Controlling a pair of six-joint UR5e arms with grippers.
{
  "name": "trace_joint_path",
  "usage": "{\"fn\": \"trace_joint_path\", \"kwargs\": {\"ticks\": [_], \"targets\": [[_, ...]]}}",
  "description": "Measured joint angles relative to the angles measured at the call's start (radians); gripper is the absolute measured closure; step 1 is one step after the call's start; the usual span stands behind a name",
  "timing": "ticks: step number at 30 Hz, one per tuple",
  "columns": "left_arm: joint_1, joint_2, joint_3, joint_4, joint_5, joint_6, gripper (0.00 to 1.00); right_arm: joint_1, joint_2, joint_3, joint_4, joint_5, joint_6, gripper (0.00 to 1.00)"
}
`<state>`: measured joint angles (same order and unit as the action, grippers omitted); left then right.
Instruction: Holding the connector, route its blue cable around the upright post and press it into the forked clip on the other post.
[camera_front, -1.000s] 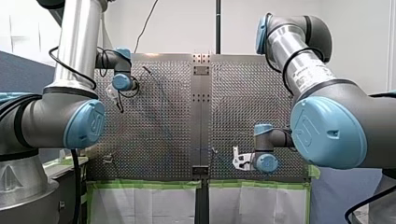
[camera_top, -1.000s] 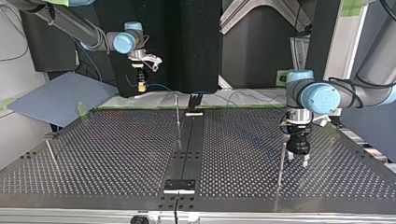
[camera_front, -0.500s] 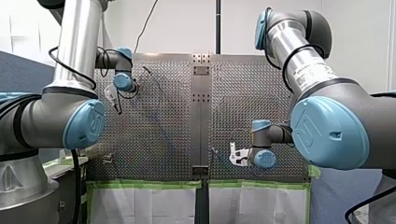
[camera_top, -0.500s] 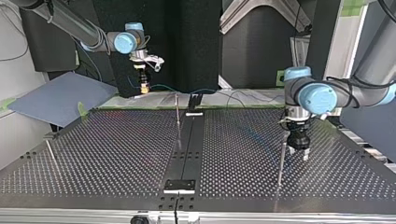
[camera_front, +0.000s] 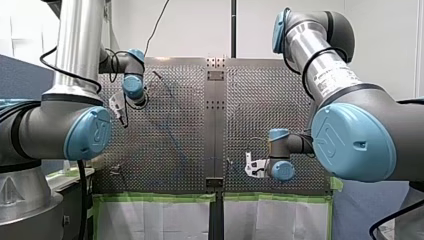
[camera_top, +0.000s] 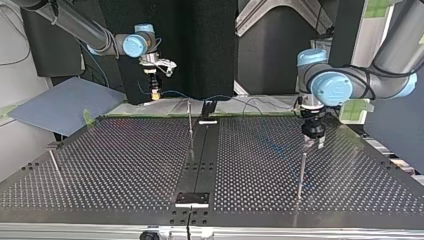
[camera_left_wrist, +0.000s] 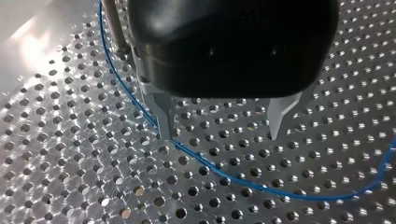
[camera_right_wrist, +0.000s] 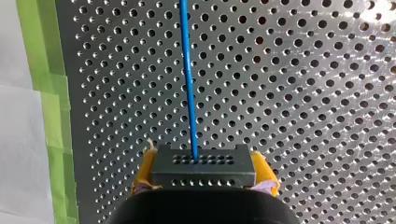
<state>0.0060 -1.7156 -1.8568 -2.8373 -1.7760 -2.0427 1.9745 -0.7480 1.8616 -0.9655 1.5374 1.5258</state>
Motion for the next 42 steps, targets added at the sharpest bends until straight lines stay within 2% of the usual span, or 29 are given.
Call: {"fn": "trace_joint_path", "kwargs": {"ticks": [7, 20, 30, 36, 42], "targets": [[0.006, 0.053, 0.007, -0.051, -0.028, 0.048, 0.0, -0.004, 0.0, 0.0, 0.003, -0.002, 0.005, 1.0], [0.008, 0.164, 0.114, -0.161, -0.091, 0.158, 0.0, -0.013, 0.0, 0.0, 0.01, 0.0, 0.005, 1.0], [0.007, 0.244, 0.194, -0.242, -0.03, 0.22, 0.0, -0.014, 0.0, -0.001, 0.005, 0.002, 0.007, 1.0], [0.0, 0.293, 0.243, -0.29, 0.019, 0.23, 0.0, -0.015, 0.0, -0.001, 0.0, 0.001, 0.007, 1.0], [-0.028, 0.325, 0.292, -0.339, 0.067, 0.233, 0.0, -0.015, 0.0, -0.001, -0.003, 0.0, 0.007, 1.0]]}}
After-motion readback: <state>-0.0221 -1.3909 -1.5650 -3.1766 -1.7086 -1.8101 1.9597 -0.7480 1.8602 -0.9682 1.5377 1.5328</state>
